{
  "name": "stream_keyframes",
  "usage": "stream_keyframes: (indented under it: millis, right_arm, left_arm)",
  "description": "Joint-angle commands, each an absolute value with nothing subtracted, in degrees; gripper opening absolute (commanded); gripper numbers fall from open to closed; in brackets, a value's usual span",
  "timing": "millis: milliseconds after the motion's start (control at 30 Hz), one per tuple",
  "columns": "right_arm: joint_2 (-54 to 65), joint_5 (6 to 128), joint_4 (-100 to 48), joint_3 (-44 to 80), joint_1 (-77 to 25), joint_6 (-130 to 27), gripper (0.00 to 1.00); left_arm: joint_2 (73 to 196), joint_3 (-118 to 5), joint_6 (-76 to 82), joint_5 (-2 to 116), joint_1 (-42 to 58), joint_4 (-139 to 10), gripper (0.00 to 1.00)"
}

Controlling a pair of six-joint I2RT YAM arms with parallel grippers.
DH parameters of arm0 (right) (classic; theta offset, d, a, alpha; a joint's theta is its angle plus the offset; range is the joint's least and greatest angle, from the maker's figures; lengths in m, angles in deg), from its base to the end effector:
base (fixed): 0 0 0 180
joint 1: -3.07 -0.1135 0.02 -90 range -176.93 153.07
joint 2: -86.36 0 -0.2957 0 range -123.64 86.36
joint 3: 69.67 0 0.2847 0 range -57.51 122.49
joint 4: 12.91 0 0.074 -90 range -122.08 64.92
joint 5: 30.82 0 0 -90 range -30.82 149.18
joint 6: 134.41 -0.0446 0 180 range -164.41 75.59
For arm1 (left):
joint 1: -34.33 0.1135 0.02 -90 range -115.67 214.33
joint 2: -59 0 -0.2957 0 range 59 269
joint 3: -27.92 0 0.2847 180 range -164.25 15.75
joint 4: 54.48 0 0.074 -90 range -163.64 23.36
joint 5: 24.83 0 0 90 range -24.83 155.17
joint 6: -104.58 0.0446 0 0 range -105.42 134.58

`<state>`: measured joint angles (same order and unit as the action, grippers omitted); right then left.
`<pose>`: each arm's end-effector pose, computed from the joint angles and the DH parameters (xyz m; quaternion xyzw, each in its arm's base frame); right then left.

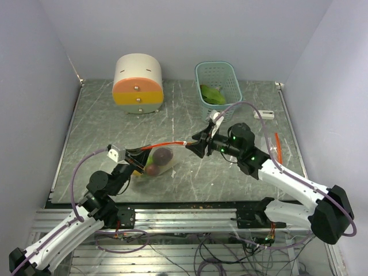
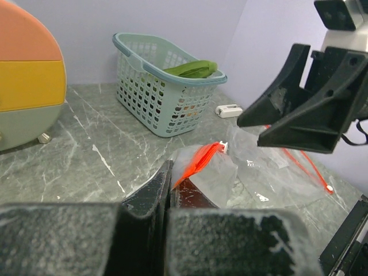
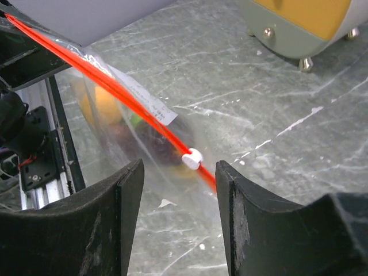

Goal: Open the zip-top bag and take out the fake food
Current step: Unzip the zipper food storage bag at the center of the board.

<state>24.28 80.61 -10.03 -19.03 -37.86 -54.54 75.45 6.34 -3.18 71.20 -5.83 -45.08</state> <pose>0.1970 0.1924 0.3011 -0.3147 0.6857 0.4034 0.5177 0.1058 -0.0832 0.2524 0.0779 0.6076 -0.3542 0.7066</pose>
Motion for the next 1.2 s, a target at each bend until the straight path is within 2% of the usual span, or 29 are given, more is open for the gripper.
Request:
stream_keyframes:
  millis: [0,200,400,567,733,900,1033,1167]
  right_arm:
    - [22.3,93.0,-11.5,-13.8,-34.2,-45.5,0.53]
    - [17.8,109.4,-14.5,-11.0,-30.5,-41.6,0.52]
    - [11.7,117.3,-21.9,-6.4,-29.9,-35.1,0.54]
    - [9.7,117.2,-25.2,-4.4,-29.5,-31.8,0.56]
    - [9.1,116.6,-25.9,-3.7,-28.6,-31.0,0.53]
    - [11.7,116.9,-20.8,-5.8,-27.0,-34.2,0.52]
    - [12.7,117.1,-15.0,-7.4,-25.6,-37.7,0.45]
    - [9.5,119.5,-16.3,-4.9,-25.4,-37.1,0.44]
  left_arm:
    - [74.6,6.2,-2.2,68.2,-5.4,-43.9,0.07]
    - [72.8,6.0,-1.7,67.5,-5.4,-45.5,0.07]
    - [72.6,6.1,-1.7,67.2,-5.4,-45.5,0.07]
    - [71.8,5.6,-1.5,67.5,-5.4,-46.9,0.07]
    - [71.5,5.9,-1.5,67.6,-5.4,-47.0,0.07]
    - [72.3,5.8,-1.4,67.2,-5.4,-46.5,0.07]
    - [72.6,5.9,-1.6,66.9,-5.4,-46.4,0.07]
    - [72.4,5.9,-1.6,67.0,-5.4,-46.5,0.07]
